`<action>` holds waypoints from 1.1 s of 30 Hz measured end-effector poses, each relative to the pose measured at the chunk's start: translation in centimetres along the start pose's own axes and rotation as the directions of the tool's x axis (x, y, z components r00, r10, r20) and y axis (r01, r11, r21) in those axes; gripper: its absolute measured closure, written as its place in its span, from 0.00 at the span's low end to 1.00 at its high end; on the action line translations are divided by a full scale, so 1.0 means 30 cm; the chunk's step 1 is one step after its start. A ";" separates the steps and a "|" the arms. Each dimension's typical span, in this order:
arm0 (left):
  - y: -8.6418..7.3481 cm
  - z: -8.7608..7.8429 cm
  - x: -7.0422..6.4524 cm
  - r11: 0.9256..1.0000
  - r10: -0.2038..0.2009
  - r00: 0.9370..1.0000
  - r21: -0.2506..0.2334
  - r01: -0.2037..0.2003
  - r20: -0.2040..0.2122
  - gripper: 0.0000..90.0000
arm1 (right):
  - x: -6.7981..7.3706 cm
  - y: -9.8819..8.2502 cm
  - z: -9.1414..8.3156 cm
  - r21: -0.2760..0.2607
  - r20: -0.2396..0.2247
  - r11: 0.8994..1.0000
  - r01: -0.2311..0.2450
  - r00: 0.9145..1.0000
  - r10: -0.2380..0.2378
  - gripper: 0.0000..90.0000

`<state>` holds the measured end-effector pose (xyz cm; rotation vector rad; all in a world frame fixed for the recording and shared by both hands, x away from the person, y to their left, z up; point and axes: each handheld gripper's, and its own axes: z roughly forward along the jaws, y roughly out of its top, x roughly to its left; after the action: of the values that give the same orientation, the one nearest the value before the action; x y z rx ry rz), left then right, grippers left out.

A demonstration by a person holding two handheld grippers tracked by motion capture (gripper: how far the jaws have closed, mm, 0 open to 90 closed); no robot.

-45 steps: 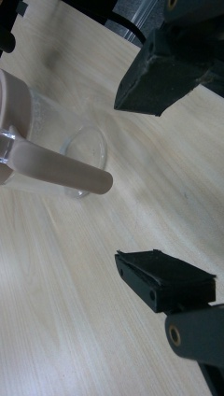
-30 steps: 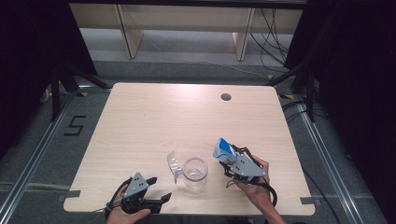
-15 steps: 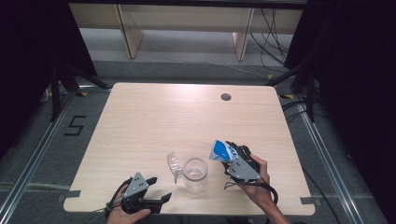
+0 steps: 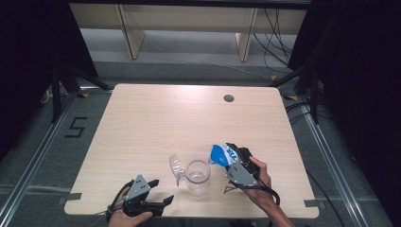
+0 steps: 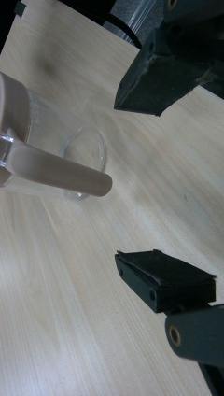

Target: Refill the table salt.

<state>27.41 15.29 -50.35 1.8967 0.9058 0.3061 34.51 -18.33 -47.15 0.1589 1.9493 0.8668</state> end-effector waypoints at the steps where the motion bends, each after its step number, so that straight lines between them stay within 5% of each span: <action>1: 0.000 0.001 -0.001 1.000 -0.004 1.000 0.002 0.004 -0.005 0.24 | 0.002 0.000 -0.001 0.004 0.005 1.000 -0.002 1.000 0.002 0.51; 8: -0.002 0.000 -0.001 1.000 -0.004 1.000 0.004 0.004 -0.008 0.24 | 0.006 0.006 0.001 0.021 0.021 0.998 0.055 0.998 -0.055 0.51; 10: -0.002 0.001 0.000 1.000 -0.006 1.000 0.003 0.006 -0.006 0.24 | 0.001 0.010 0.003 0.016 0.028 0.994 0.105 0.994 -0.105 0.51; 11: -0.002 0.003 0.000 1.000 -0.009 1.000 -0.006 0.009 -0.003 0.24 | 0.008 0.009 0.001 0.024 0.029 0.997 0.077 0.997 -0.077 0.51; 13: -0.002 0.001 -0.001 1.000 -0.007 1.000 0.001 0.007 -0.006 0.24 | 0.004 0.012 0.003 0.025 0.029 0.993 0.115 0.993 -0.116 0.51; 16: -0.002 0.001 -0.001 1.000 -0.012 1.000 -0.001 0.012 -0.005 0.24 | 0.013 0.011 0.002 0.037 0.031 0.995 0.088 0.996 -0.089 0.51; 21: -0.003 0.004 0.004 1.000 -0.010 1.000 -0.001 0.010 0.002 0.23 | 0.010 0.017 0.005 0.034 0.025 0.990 0.139 0.990 -0.140 0.51; 22: -0.003 0.005 0.004 1.000 -0.013 1.000 0.000 0.013 0.001 0.23 | 0.020 0.016 0.004 0.044 0.024 0.994 0.103 0.994 -0.105 0.51; 26: -0.003 0.003 0.003 1.000 -0.020 1.000 -0.007 0.020 -0.001 0.23 | 0.025 0.021 0.007 0.050 0.031 0.991 0.128 0.991 -0.130 0.51; 27: -0.003 0.003 0.004 1.000 -0.015 1.000 -0.004 0.015 -0.003 0.23 | 0.017 0.021 0.011 0.041 0.032 0.985 0.168 0.985 -0.169 0.51; 29: -0.003 0.002 0.003 1.000 -0.017 1.000 -0.005 0.017 -0.001 0.23 | 0.024 0.020 0.010 0.059 0.040 0.987 0.151 0.987 -0.153 0.51; 30: -0.002 0.001 0.003 1.000 -0.009 1.000 -0.004 0.009 -0.002 0.23 | 0.016 0.021 0.014 0.052 0.044 0.979 0.198 0.979 -0.200 0.51; 33: -0.003 0.001 0.004 1.000 -0.013 1.000 -0.002 0.013 -0.002 0.24 | 0.025 0.017 0.015 0.058 0.053 0.980 0.190 0.980 -0.193 0.51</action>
<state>27.46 15.36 -50.45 1.8885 0.9189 0.3014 34.35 -17.38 -47.50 0.0256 1.8983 0.6771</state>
